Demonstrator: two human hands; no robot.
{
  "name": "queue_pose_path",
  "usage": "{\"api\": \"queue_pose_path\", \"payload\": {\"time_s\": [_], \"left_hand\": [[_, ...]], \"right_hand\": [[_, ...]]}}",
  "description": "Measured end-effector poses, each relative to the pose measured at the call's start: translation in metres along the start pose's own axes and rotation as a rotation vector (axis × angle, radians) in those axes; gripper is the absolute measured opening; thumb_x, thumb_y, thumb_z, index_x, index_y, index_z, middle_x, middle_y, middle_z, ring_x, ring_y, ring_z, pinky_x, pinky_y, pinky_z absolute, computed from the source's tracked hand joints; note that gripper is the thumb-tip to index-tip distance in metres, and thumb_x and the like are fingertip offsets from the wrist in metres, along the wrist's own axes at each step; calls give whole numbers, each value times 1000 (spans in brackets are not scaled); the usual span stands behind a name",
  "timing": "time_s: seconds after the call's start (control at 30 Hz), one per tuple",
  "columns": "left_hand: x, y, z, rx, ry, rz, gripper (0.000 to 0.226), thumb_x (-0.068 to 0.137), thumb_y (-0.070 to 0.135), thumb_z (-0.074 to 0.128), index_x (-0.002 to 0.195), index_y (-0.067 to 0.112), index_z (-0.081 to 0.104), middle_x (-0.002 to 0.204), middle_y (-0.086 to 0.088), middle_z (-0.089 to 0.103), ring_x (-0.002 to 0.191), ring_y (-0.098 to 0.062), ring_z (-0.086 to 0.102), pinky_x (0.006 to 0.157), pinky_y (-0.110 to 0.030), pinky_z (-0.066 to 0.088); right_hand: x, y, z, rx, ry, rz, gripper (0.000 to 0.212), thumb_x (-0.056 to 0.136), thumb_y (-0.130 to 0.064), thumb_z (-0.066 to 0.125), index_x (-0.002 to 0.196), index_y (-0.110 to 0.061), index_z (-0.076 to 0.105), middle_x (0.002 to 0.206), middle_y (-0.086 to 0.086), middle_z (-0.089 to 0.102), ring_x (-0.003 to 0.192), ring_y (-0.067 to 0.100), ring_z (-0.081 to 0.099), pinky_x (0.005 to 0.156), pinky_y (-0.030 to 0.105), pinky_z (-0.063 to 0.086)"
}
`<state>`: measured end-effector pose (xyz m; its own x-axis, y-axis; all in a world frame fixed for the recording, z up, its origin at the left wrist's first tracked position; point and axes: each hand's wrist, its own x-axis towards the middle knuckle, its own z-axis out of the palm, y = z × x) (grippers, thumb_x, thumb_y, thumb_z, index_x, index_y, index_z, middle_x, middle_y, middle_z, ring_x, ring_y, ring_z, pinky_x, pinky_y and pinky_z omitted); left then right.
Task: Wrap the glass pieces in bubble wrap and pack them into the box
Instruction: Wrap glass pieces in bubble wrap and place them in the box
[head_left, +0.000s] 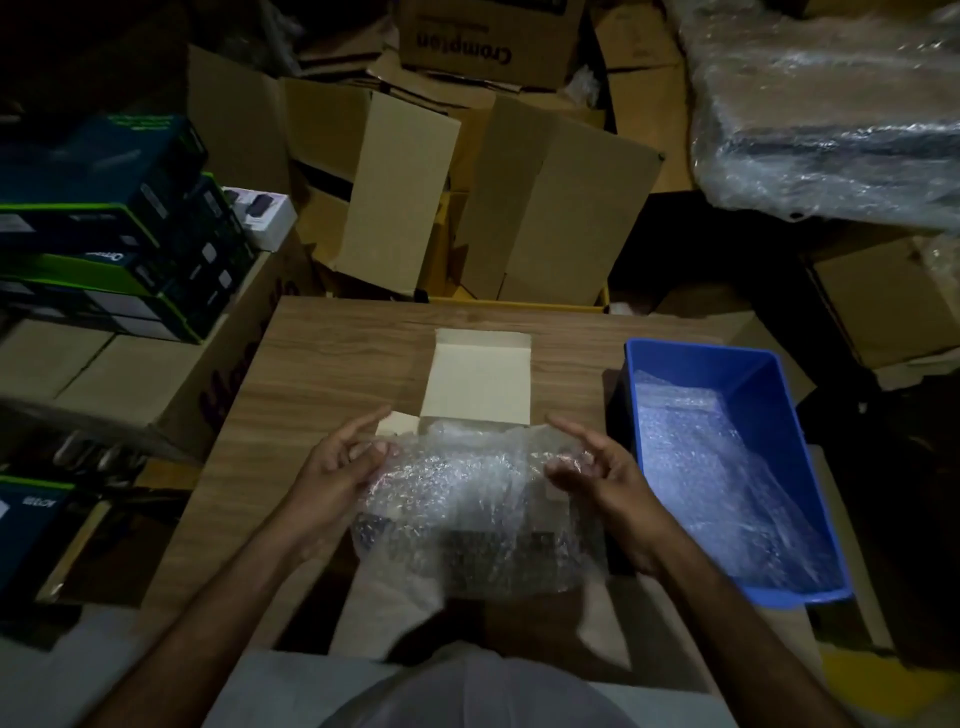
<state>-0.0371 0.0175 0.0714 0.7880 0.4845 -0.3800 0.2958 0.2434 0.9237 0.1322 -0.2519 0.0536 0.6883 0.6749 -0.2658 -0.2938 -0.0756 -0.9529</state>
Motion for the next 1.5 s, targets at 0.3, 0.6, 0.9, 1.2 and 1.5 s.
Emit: {"api": "queue_pose_path", "payload": {"time_s": [0.3,0.6,0.9,1.2,1.5], "left_hand": [[8,3,-5,625,-30,182,33,62,25,96,90,35,80,98,10,79,90,-7,75,85,-34,62],[-2,25,-26,680,-358,94,9,85,26,82,92,20,81,125,8,71,122,-9,64,106,-42,51],[1,51,45,321,-724,0,39,94,12,70,131,7,60,120,-22,71,110,-39,68,92,-44,59],[-13,-5,64,-34,-23,108,51,81,17,85,126,21,61,120,-9,74,109,-29,72,90,-46,59],[-9,10,39,421,-178,211,76,74,5,88,138,32,58,139,13,62,129,-2,57,107,-27,50]], "right_hand": [[7,-14,-7,-591,52,25,36,72,-19,92,102,-30,77,93,-14,77,87,0,73,71,15,58],[4,-51,-22,-523,-210,-50,11,90,-31,77,93,-21,74,93,3,74,97,-7,67,82,12,53],[28,-63,16,368,-318,209,44,84,-46,80,118,-18,75,125,15,71,116,31,68,94,43,56],[4,14,48,510,-187,247,40,91,-25,76,126,-11,63,121,16,64,101,27,70,91,42,57],[1,4,34,-166,-101,-181,96,76,-2,86,156,-23,36,140,-12,55,107,17,73,89,37,62]]}}
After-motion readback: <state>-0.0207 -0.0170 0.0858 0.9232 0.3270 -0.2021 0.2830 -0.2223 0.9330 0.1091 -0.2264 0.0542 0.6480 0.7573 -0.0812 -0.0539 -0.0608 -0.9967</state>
